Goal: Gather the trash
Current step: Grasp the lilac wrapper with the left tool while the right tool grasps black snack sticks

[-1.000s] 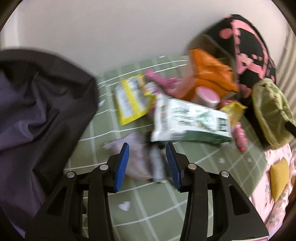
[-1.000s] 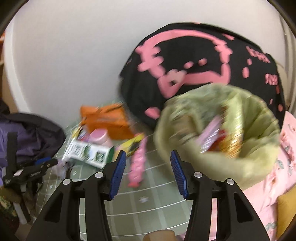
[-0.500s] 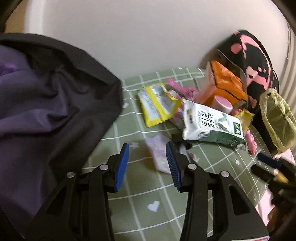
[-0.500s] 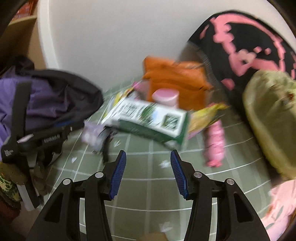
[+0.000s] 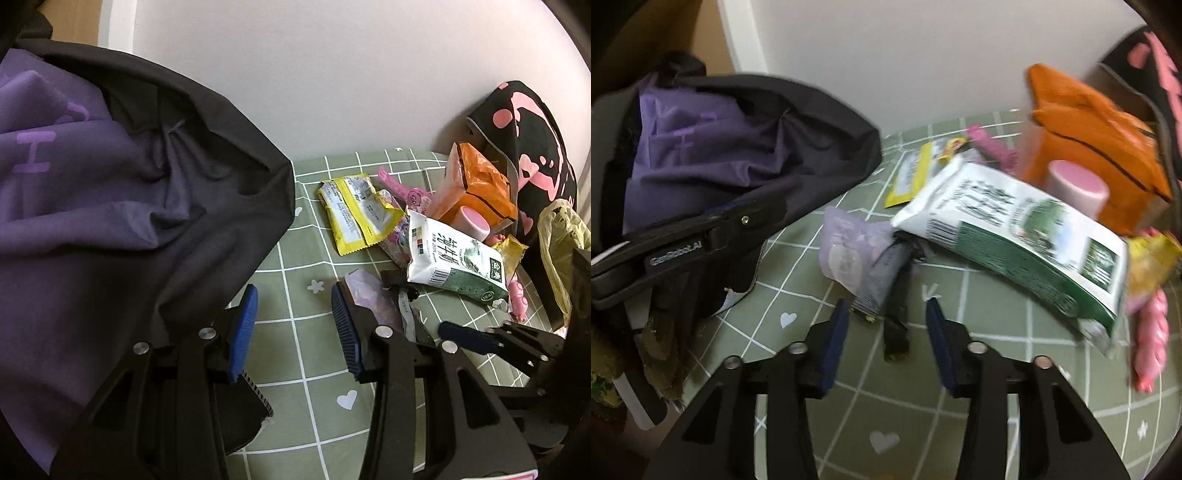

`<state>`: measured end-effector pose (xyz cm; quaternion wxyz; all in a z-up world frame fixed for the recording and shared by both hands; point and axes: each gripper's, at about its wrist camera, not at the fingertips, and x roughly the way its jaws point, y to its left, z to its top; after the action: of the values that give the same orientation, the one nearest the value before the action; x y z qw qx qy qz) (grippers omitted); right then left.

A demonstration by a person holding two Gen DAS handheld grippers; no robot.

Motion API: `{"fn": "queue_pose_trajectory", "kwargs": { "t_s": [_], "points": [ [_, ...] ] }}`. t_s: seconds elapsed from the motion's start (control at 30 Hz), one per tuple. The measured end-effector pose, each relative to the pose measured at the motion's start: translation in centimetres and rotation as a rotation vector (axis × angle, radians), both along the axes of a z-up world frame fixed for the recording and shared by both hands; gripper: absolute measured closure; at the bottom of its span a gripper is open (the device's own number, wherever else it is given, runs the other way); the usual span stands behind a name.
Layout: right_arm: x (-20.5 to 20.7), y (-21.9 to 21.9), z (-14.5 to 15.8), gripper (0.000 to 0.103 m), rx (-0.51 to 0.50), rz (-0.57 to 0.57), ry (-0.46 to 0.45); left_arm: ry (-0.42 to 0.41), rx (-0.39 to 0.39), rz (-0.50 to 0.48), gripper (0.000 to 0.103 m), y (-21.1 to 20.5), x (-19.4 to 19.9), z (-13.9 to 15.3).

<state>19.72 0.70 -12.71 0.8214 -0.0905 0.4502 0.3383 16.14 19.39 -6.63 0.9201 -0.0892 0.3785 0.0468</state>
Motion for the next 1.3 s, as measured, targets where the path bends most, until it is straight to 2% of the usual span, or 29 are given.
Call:
{"fn": "queue_pose_trajectory", "kwargs": {
  "t_s": [0.17,0.27,0.33,0.57,0.63,0.83,0.97,1.1,1.13,1.17,1.23,1.27,1.3],
  "points": [
    [0.4,-0.7,-0.4,0.09,-0.004,0.001,0.036,0.017,-0.035,-0.005,0.063,-0.1,0.4,-0.4],
    [0.2,-2.8,0.1,0.09,0.011,-0.049,0.035,0.028,-0.062,-0.017,0.063,-0.4,0.6,-0.8],
    [-0.2,-5.1,1.0,0.098,0.025,-0.099,0.028,0.034,-0.081,-0.033,0.063,-0.7,0.7,-1.0],
    [-1.9,-12.9,3.2,0.098,0.027,-0.275,0.01,0.073,-0.136,-0.115,0.062,-2.8,1.7,-2.2],
    [-2.4,-14.5,3.6,0.098,0.014,-0.304,-0.002,0.084,-0.106,-0.118,0.062,-3.4,2.3,-2.4],
    [-3.6,-16.9,3.9,0.098,0.021,-0.373,0.002,0.103,-0.089,-0.069,0.062,-2.6,4.3,-2.7],
    [-4.6,-17.0,3.8,0.098,0.06,-0.355,0.032,0.132,-0.101,-0.061,0.062,-2.1,5.5,-3.2],
    [-5.7,-16.8,3.9,0.095,0.067,-0.34,0.027,0.174,-0.127,-0.086,0.062,-2.3,6.6,-3.8],
    [-5.8,-16.6,4.0,0.087,0.063,-0.338,0.018,0.183,-0.127,-0.087,0.062,-2.4,6.8,-4.0],
    [-6.0,-16.6,4.2,0.073,0.064,-0.334,0.004,0.183,-0.122,-0.088,0.062,-2.6,6.9,-4.0],
    [-5.9,-16.5,4.7,0.062,0.072,-0.323,-0.022,0.181,-0.115,-0.099,0.063,-2.8,7.0,-4.0],
    [-5.7,-16.5,5.1,0.062,0.073,-0.319,-0.037,0.178,-0.109,-0.105,0.069,-2.9,7.0,-3.9],
    [-5.4,-16.4,5.5,0.062,0.075,-0.315,-0.05,0.175,-0.104,-0.109,0.081,-2.9,7.0,-3.9]
  ]
}}
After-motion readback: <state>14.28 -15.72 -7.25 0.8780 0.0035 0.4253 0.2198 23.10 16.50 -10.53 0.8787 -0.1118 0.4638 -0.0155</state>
